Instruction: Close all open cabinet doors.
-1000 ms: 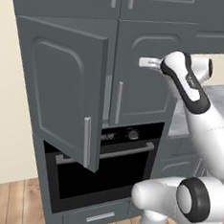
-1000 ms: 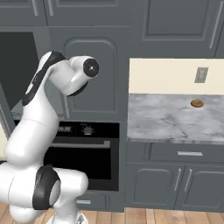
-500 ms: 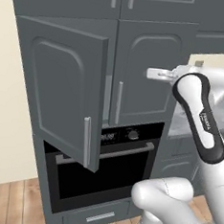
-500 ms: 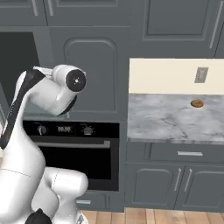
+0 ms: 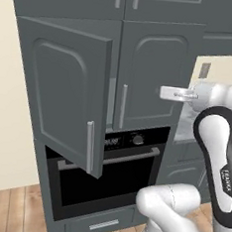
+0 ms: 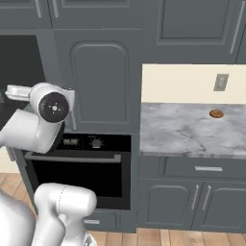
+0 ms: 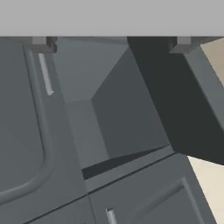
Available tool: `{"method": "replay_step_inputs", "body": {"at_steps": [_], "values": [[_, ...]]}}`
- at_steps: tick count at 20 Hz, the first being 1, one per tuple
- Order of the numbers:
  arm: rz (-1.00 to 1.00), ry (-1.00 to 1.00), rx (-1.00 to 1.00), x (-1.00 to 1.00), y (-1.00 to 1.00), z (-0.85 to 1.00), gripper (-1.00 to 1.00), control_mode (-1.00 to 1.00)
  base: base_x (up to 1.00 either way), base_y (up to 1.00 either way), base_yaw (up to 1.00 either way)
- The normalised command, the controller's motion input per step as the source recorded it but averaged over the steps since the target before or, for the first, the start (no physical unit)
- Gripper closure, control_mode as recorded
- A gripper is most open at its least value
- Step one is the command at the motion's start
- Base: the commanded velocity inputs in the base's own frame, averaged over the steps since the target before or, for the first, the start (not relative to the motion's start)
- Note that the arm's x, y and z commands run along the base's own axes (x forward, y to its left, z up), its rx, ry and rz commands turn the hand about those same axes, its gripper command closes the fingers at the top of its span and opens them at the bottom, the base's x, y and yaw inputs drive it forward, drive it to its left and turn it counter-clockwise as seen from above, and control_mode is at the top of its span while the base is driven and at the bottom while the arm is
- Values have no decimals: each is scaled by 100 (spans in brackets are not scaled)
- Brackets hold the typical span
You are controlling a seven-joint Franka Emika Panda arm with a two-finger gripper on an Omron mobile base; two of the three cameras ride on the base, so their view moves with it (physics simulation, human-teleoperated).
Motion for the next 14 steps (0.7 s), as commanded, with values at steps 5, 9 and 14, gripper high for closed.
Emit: {"method": "replay_step_inputs", "body": {"at_steps": [5, 9, 14], "values": [[0, 0, -7, -100, 10, 23, -100, -100, 0, 0, 0], [0, -7, -15, -98, 40, 36, -100, -100, 0, 0, 0], [-3, -26, -26, -81, 64, 44, -100, -100, 0, 0, 0]]}}
